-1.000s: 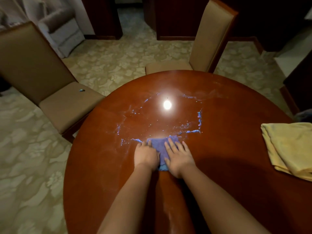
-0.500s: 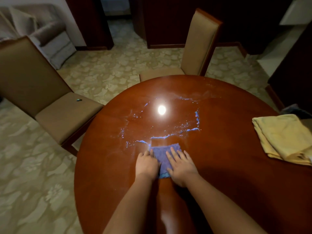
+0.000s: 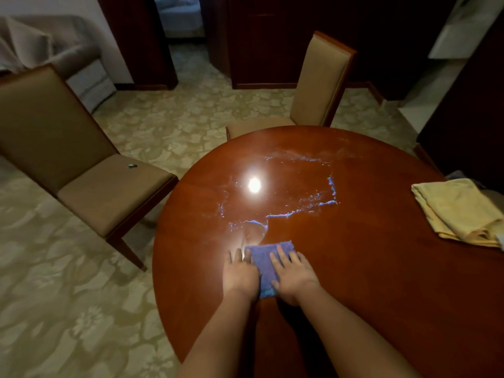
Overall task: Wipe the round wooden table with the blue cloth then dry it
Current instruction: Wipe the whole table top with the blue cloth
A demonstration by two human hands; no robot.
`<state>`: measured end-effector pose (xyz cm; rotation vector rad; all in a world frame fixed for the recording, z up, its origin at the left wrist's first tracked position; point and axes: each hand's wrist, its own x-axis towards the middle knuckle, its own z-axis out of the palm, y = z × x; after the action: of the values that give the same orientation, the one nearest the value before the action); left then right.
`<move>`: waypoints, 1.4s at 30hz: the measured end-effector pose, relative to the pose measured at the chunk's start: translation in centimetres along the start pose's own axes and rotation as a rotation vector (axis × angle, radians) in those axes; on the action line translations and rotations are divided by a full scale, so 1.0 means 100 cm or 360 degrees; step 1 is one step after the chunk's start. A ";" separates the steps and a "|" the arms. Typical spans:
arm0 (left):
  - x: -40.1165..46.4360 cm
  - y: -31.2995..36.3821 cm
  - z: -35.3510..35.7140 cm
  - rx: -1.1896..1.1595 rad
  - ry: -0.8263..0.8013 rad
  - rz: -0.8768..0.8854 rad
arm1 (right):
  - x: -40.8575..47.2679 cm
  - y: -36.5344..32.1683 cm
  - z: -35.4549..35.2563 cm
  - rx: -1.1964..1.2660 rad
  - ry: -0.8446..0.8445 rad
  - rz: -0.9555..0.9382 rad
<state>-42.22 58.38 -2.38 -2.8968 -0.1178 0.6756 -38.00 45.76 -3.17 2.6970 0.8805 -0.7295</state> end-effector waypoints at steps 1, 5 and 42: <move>0.005 -0.002 -0.002 0.0008 -0.0013 0.0005 | 0.003 -0.001 -0.002 0.0000 -0.0009 0.0009; 0.033 -0.015 -0.011 0.0016 -0.0056 -0.0007 | 0.025 -0.002 -0.013 0.0042 0.0021 0.0030; -0.017 -0.073 0.026 0.0141 -0.0056 0.0059 | 0.009 -0.082 -0.016 -0.0023 -0.0080 0.0061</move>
<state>-45.14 65.69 -2.64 -2.8097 -0.0372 0.7193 -41.66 53.34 -2.65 2.6627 0.8169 -0.7761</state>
